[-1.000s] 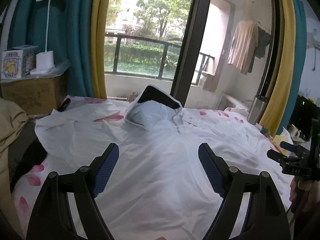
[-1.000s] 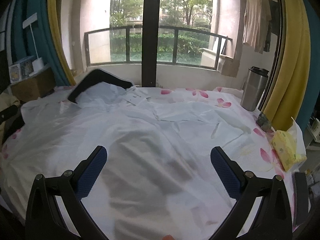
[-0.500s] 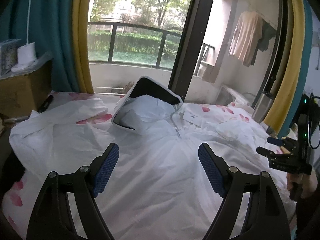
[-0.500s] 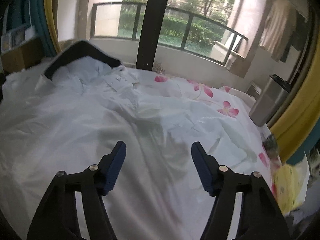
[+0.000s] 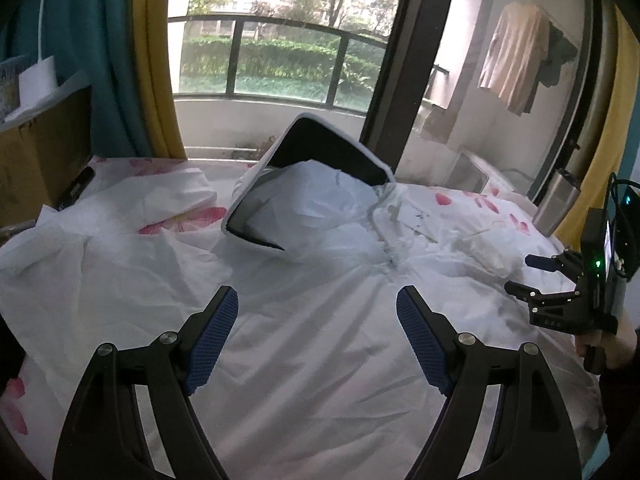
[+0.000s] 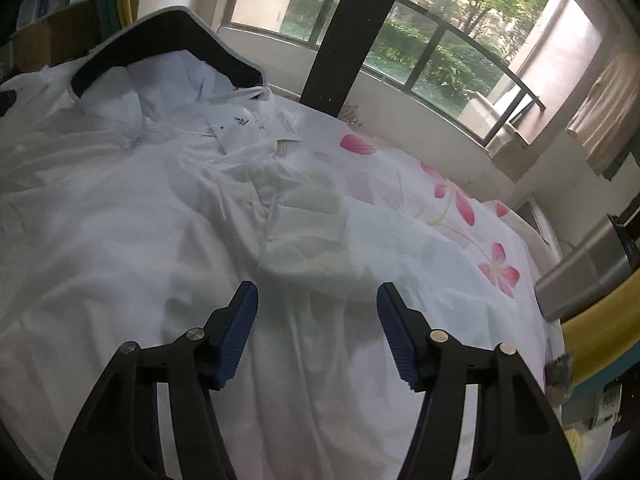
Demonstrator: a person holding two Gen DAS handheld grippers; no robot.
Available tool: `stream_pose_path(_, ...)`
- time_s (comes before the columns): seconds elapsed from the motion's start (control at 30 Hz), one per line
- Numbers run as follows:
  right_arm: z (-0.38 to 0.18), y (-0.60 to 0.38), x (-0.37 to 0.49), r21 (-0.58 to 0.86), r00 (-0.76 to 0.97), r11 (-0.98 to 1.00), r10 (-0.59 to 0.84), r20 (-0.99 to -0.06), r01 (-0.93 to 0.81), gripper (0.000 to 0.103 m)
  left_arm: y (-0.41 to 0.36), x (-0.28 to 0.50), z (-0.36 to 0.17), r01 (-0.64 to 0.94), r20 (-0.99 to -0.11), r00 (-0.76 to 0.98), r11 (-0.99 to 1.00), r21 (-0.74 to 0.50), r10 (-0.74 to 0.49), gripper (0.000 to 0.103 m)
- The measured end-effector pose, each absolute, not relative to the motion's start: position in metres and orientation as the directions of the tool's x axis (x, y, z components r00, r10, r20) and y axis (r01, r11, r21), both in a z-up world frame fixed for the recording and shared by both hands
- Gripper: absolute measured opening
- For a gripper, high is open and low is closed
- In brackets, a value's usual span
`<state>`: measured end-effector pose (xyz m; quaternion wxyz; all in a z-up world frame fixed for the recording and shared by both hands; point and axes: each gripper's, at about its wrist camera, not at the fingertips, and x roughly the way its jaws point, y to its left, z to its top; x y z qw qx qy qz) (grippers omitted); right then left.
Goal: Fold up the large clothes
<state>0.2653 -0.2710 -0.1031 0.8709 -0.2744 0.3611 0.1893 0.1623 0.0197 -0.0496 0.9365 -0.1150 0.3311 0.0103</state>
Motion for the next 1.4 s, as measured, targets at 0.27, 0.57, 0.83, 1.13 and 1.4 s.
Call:
stream_pose_path(0.27,-0.109,-0.266,0.279,-0.34,0.659,0.763,0.145,-0.738,-0.549,0.051,0.025,0.17,-0.06,-0.12,-0.648,0.761,0.972,-0.202,-0.041,0.084)
stream_pose_path(0.57,-0.097,-0.258,0.271,-0.309,0.654,0.749,0.21,-0.727,-0.585,0.003,0.029,0.162,-0.055,-0.112,-0.633,0.772,0.969,-0.219,-0.054,0.084)
stream_pose_path(0.83,-0.052,-0.246,0.247,-0.263,0.68,0.764,0.293,-0.672,-0.589,0.001,0.048,0.134,-0.039,-0.135,-0.588,0.809,0.968,-0.211,-0.015,0.084)
stream_pose_path(1.13,-0.023,-0.189,0.213,-0.208,0.664,0.74,0.395,-0.634,-0.639,0.001,0.098,0.098,-0.036,-0.19,-0.573,0.819,0.959,-0.209,0.037,0.084)
stream_pose_path(1.4,-0.014,-0.101,0.199,-0.17,0.608,0.673,0.493,-0.623,-0.72,0.001,0.132,0.078,-0.034,-0.211,-0.554,0.831,0.947,-0.242,0.043,0.084)
